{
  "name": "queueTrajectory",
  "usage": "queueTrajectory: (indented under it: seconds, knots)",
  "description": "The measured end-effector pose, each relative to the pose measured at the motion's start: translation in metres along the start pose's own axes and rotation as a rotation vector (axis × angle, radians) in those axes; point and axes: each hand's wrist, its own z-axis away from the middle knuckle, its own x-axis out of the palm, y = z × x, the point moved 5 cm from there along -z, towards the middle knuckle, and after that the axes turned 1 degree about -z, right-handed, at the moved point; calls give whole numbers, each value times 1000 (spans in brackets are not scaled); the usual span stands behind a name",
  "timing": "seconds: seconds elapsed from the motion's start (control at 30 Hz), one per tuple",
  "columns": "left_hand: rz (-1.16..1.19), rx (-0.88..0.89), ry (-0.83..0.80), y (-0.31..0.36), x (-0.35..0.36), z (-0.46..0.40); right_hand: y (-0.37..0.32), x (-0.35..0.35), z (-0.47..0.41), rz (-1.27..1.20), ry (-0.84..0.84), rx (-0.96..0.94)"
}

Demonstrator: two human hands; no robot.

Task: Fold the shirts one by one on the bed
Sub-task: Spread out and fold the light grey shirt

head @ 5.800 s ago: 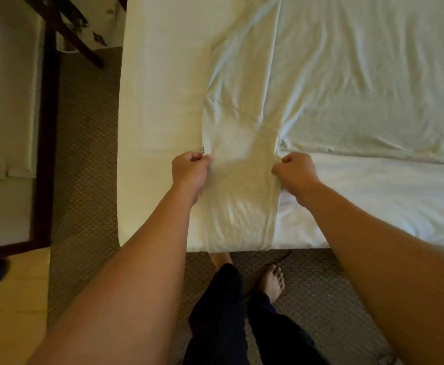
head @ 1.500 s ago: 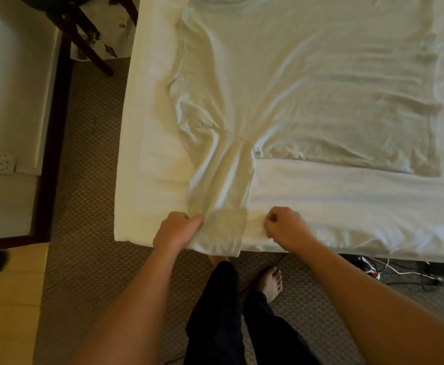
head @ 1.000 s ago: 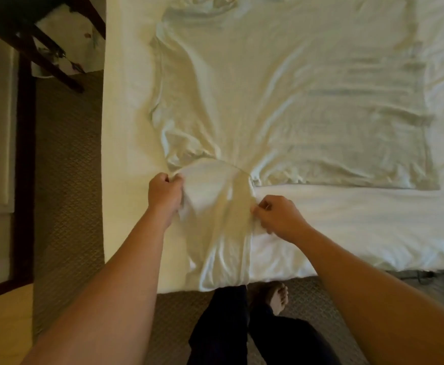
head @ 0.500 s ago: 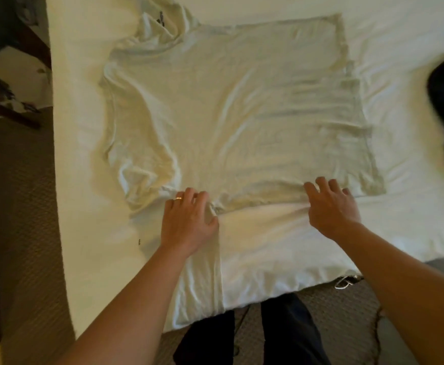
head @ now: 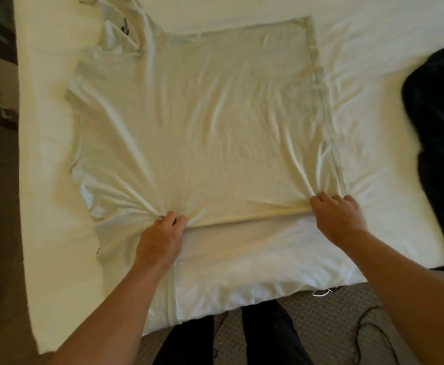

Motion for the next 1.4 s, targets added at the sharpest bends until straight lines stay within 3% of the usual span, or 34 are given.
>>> queueTrajectory:
  seconds: [0.23,0.4,0.53,0.73,1.1,1.4]
  knots:
    - [192,-161,-177,-9,-8,10,12,-13,-10,-105,-78,-89]
    - [398,-231,-161,-29,-37,-7,18,-34,-33,-223,-215,-145]
    - [452,-337,-148,-55,-58,-30,30,-65,-60,-313,-129,-87]
    - [306,-324,-172,-71,-82,-86,39,-99,-113,-373,37,55]
    - [158,-243,-89,-106,-92,-211,50,-120,-217,-351,197,51]
    - [70,-234,-16,-127,-71,-271,54,-126,-271,-350,226,99]
